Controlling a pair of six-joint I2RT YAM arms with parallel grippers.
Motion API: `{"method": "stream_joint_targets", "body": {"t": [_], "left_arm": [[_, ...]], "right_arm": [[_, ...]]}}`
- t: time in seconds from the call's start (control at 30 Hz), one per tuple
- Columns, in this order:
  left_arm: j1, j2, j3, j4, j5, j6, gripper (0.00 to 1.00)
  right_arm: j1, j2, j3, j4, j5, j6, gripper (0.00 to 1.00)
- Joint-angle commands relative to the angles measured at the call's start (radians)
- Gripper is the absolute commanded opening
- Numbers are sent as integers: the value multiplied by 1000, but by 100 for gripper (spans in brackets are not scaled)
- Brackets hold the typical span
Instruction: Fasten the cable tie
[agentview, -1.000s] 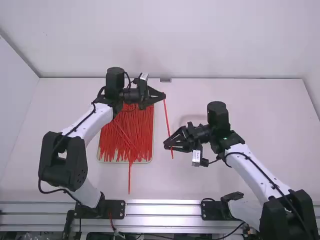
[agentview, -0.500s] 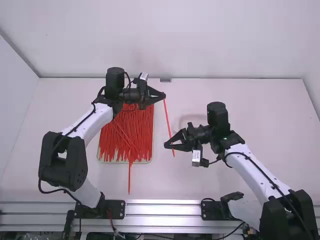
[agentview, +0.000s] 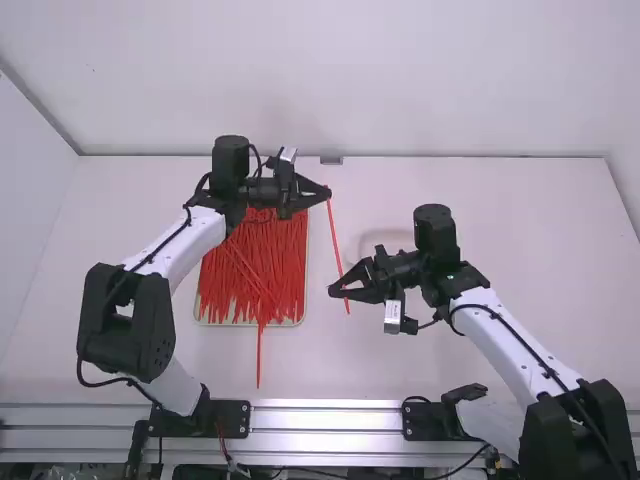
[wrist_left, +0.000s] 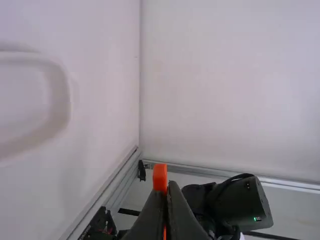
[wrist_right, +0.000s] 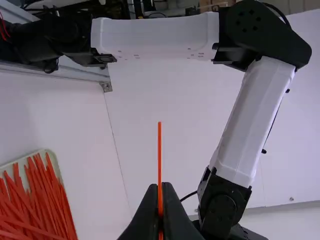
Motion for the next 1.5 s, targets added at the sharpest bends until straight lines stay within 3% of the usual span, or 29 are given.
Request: {"method": "stream_joint_targets", "body": {"t": [0.0,0.23,0.5,1.03,1.13,1.23,1.47], "left_arm": [[-2,-4,-13,-7,13,32,2],[-4,-4,-14,-21,13,51,2],[-24,-4,-14,-28,18,60,2],[-39,-4,-15,-58,21,97,2],[-49,-4,-15,-54,20,105,2],[-48,-4,-15,-55,21,113,2],[-49,-4,-15,-60,72,171,2]], "right_arm": [[0,4,18,-4,-18,5,0],[0,4,18,-3,-18,5,0],[0,4,18,5,0,2,10],[-29,4,18,24,0,6,13],[-26,4,18,29,0,5,11],[-26,4,18,31,-2,5,0],[-29,4,18,34,-2,5,0]]}}
